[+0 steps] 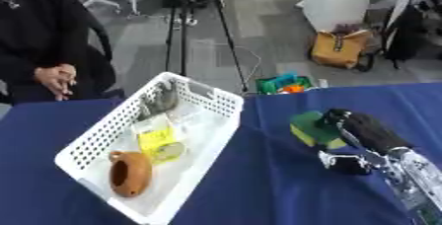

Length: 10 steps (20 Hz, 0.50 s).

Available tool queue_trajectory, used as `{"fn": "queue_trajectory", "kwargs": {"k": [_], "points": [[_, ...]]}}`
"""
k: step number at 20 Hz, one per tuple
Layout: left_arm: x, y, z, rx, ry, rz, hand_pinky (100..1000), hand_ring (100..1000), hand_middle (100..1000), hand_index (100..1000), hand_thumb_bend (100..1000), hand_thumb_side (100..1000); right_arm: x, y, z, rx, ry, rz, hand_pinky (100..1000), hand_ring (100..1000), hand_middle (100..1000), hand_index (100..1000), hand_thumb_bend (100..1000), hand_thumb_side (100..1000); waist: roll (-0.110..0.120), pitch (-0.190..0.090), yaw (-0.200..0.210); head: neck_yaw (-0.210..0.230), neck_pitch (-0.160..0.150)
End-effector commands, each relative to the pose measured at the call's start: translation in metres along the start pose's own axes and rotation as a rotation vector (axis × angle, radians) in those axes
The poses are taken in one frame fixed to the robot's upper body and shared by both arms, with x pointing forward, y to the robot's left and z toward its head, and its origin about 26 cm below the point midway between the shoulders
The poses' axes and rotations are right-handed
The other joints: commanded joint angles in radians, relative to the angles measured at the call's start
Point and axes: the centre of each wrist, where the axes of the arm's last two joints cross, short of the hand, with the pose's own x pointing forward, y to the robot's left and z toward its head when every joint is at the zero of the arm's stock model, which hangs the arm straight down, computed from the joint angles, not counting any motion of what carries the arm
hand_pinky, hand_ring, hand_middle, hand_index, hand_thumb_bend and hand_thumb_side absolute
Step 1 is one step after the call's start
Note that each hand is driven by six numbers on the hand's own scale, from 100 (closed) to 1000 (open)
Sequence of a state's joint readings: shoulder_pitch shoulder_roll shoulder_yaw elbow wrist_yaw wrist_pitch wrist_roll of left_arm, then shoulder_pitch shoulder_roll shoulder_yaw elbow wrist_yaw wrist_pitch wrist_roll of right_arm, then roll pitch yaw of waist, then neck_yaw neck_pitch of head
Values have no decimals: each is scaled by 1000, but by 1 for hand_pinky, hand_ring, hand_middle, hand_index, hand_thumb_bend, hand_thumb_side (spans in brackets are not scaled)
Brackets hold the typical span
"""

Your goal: Pick up objects on the table and place them in the box.

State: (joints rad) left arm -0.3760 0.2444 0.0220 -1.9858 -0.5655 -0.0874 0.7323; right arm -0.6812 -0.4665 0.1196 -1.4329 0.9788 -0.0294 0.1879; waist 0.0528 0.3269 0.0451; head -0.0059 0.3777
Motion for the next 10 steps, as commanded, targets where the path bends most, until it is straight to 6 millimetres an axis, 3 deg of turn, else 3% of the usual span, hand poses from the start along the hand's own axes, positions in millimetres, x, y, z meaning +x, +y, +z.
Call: {"fn": "queue_trajectory", "kwargs": {"k": [1,2,3,4,9,10], "points": [[2,4,-6,5,-30,-9,757,673,808,755,100,899,-4,-26,2,-65,-3,-11,100,285,296,540,100,296,-5,-27,-1,24,11],[2,4,-6,5,-31,-10,757,673,808,755,100,903,-4,-29,3,-74,-4,-19,100,283,292,538,100,377,-5,-27,-1,30,13],[2,4,-6,4,-32,-10,757,673,808,755,100,898,-4,-33,4,-86,-5,-26,100,282,292,538,100,292,-6,-29,-1,38,15],[2,4,-6,4,-32,-10,757,673,808,756,100,899,-4,-35,5,-93,-6,-32,100,274,279,524,100,273,-7,-29,-1,43,16],[2,4,-7,4,-35,-10,758,673,809,756,100,899,-3,-45,7,-132,0,-52,100,267,272,512,100,244,-11,-33,0,58,22],[2,4,-7,4,-35,-10,758,673,809,756,100,899,-3,-46,7,-138,1,-56,100,266,271,510,100,305,-11,-33,0,59,23]]}}
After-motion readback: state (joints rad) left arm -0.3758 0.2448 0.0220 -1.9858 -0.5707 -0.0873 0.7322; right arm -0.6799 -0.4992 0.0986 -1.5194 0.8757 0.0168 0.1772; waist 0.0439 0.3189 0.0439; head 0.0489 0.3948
